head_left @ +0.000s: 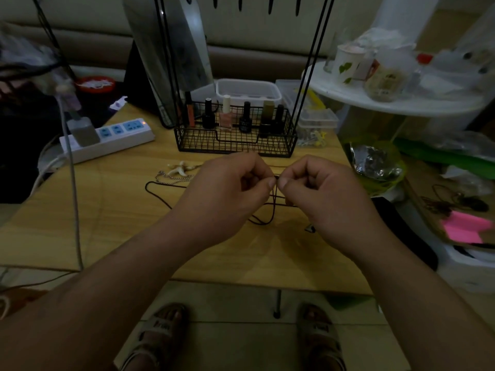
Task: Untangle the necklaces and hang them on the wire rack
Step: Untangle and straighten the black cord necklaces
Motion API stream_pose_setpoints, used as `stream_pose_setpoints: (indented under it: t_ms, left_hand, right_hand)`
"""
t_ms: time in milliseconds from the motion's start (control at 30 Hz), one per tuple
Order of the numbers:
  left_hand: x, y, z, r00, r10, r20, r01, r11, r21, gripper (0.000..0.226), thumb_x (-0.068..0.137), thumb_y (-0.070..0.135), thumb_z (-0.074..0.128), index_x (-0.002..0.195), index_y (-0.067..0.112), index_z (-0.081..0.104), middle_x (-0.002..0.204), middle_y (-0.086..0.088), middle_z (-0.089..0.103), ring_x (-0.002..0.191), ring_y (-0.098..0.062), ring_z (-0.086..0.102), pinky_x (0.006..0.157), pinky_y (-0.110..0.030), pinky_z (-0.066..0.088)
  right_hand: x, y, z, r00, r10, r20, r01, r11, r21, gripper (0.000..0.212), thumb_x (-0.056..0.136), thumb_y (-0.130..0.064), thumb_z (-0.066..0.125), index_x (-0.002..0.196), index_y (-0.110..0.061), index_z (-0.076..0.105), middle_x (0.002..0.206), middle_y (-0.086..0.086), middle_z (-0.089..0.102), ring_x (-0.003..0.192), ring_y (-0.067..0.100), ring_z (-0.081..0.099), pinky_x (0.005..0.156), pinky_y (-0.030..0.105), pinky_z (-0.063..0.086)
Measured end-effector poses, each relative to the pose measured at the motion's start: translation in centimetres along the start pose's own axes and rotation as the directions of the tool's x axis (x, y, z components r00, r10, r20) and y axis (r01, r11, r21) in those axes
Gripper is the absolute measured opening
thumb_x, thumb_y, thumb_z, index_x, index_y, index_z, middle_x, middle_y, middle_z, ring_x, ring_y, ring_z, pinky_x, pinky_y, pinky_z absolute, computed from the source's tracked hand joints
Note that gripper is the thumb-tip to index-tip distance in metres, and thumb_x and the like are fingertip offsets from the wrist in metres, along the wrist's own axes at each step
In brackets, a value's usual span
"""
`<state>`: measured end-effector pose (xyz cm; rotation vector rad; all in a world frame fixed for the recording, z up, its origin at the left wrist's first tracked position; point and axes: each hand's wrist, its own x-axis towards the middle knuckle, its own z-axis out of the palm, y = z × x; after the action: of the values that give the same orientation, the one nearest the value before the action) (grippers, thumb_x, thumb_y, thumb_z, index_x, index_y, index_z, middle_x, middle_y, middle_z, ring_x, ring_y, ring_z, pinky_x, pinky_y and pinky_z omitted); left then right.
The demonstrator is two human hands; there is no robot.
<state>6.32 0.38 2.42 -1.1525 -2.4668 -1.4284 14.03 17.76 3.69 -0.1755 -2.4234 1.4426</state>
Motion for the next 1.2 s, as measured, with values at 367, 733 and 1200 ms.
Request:
stream_pose_setpoints:
  t_ms: [367, 733, 1200]
  left_hand:
    - [0.2, -0.5, -0.4, 0.997, 0.042, 0.066, -0.04, 0.999, -0.022, 0.008, 0.1, 0.02, 0.065, 0.095, 0.019, 0.071, 0.08, 0.004, 0.067, 0.075, -0.017, 0.063, 0.068, -0.039, 0.05]
    - [0.3, -0.3, -1.1, 0.991, -0.044, 0.122, 0.057, 0.993, -0.102, 0.007, 0.098, 0.02, 0.069, 0.091, 0.02, 0.07, 0.069, 0.015, 0.062, 0.061, 0.0, 0.053, 0.056, -0.012, 0.04]
    - [0.3, -0.4, -1.0, 0.987, -0.086, 0.138, 0.089, 0.996, -0.014, 0.006, 0.099, 0.021, 0.07, 0.092, 0.023, 0.069, 0.073, 0.007, 0.066, 0.057, 0.003, 0.055, 0.049, -0.009, 0.037]
  right_hand:
    - [0.1, -0.1, -0.2, 0.996, -0.082, 0.038, 0.084, 0.994, -0.066, 0.006, 0.094, -0.018, 0.072, 0.087, -0.019, 0.072, 0.062, -0.01, 0.053, 0.054, 0.002, 0.045, 0.052, 0.02, 0.038]
    - [0.0, -0.1, -0.2, 0.996, -0.044, 0.081, 0.045, 0.999, -0.003, 0.009, 0.098, -0.021, 0.068, 0.09, -0.02, 0.073, 0.078, 0.018, 0.064, 0.067, 0.018, 0.053, 0.064, 0.035, 0.045]
    - [0.2, 0.4, 0.1, 0.995, -0.059, 0.084, 0.071, 0.986, -0.15, 0.009, 0.097, -0.026, 0.069, 0.088, -0.027, 0.072, 0.067, -0.008, 0.06, 0.06, 0.002, 0.052, 0.058, 0.027, 0.044]
